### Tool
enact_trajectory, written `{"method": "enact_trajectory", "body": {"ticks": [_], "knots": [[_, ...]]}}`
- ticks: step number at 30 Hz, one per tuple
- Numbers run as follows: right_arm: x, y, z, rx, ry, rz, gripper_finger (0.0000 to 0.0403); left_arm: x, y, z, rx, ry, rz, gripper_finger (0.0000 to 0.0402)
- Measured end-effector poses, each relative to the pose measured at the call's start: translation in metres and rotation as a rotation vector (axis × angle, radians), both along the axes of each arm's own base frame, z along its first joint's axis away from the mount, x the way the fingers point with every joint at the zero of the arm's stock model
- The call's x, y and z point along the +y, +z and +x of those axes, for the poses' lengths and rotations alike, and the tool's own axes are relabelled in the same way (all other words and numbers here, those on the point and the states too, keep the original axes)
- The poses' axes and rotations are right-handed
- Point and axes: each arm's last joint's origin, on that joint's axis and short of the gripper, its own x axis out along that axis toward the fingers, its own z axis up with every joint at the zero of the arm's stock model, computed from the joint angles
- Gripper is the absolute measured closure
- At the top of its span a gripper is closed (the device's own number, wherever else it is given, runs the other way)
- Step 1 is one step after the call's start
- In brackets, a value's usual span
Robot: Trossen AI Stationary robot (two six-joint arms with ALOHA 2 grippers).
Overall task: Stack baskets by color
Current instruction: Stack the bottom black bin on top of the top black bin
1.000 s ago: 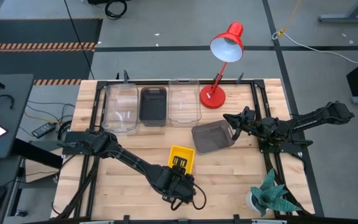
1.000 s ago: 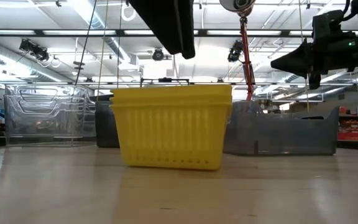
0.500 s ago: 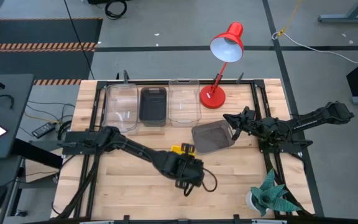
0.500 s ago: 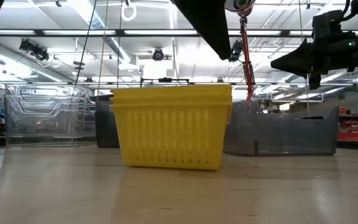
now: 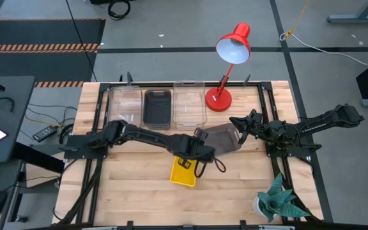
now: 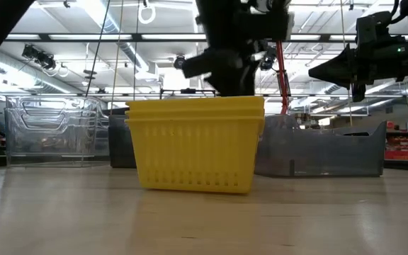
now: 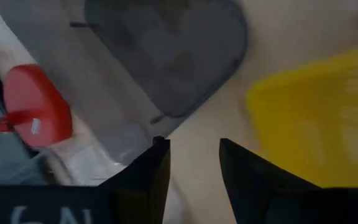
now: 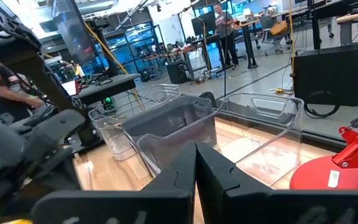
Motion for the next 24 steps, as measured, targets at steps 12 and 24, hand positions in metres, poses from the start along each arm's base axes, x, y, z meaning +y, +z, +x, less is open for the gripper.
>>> {"method": "enact_trajectory", "body": {"ticks": [12,24], "knots": [[0.000,0.000,0.000,0.000,0.000,0.000,0.0389,0.018,-0.007,0.009,0.087,-0.227,0.063,0.0231],[0.000,0.000,0.000,-0.001,0.000,0.000,0.0389,0.041,-0.027,0.020,0.135,-0.295,0.054,0.0239]]}}
